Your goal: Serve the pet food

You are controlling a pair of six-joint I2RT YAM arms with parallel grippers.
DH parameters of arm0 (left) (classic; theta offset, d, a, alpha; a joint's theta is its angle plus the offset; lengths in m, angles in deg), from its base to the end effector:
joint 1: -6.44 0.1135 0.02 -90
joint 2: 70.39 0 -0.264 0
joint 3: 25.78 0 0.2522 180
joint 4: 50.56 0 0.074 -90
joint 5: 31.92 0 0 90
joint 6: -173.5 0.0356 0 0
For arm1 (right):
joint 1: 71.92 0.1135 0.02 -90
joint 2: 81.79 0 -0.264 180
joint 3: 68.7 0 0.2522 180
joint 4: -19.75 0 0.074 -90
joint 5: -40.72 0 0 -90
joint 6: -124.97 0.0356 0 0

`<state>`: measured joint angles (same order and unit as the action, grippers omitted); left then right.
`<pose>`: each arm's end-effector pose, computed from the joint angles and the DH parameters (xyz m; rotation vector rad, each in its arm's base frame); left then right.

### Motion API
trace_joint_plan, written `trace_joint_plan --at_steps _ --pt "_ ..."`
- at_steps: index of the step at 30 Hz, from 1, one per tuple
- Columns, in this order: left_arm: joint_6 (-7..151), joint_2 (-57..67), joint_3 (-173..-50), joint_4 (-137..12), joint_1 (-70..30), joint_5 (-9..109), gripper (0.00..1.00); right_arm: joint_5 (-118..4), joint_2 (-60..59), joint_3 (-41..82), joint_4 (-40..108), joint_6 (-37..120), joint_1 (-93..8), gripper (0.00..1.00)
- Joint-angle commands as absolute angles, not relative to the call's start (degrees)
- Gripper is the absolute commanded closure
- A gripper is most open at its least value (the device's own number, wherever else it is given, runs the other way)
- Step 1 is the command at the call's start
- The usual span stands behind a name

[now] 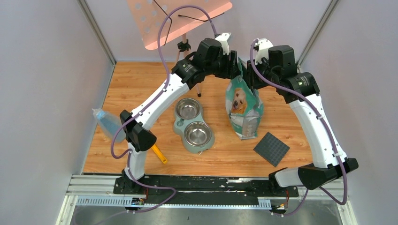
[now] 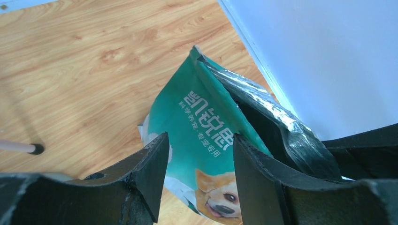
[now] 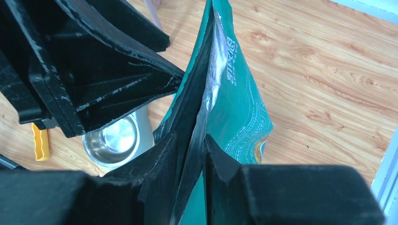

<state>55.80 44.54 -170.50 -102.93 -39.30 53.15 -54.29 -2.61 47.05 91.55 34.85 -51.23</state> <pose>0.3127 -0.3253 0.4362 0.3851 2.0451 -0.9016 0.2444 0.0956 0.4599 -0.4460 2.1530 0.2979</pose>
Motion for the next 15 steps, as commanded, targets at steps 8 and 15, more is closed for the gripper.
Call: trace_joint_plan --at_steps 8,15 --pt "54.38 37.64 -170.08 -99.0 -39.07 53.29 0.37 -54.21 -2.17 46.95 88.98 37.42 -49.44 0.76" --pt "55.56 39.04 -169.23 -99.98 -40.4 57.09 0.42 -54.37 -1.81 47.41 88.58 38.0 -48.57 0.77"
